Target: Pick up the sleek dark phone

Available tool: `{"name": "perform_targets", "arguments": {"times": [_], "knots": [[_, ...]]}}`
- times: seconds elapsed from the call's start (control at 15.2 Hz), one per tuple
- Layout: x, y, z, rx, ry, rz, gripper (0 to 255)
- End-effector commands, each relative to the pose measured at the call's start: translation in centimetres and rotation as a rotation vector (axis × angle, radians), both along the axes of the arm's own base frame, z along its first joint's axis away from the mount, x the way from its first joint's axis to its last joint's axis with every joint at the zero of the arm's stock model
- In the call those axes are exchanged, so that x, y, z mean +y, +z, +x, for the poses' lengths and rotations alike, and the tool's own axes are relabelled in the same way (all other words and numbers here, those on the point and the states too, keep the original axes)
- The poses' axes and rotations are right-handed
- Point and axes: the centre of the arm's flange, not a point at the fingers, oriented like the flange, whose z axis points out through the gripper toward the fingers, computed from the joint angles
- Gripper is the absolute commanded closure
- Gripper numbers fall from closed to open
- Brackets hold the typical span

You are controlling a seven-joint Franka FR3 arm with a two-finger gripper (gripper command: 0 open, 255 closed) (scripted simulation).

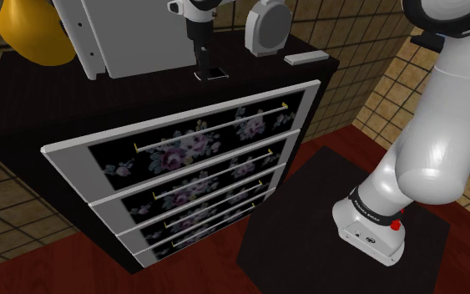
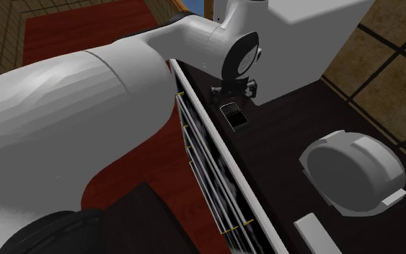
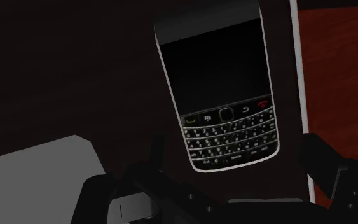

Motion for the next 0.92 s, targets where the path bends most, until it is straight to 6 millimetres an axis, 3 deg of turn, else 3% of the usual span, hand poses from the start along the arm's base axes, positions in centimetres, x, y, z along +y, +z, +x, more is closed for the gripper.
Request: {"name": "perform_targets", "arguments": {"times": [0.0, 0.07, 0.13, 0.73, 0.86], "knots": [[0.0, -1.0, 0.1, 0.003, 0.001, 0.0, 0], [0.0, -1.0, 0.1, 0.003, 0.001, 0.0, 0], [0.0, -1.0, 0.0, 0.003, 0.001, 0.0, 255], [0.0, -1.0, 0.1, 0.003, 0.001, 0.0, 255], [0.0, 0.1, 0.1, 0.003, 0.001, 0.0, 255]]}}
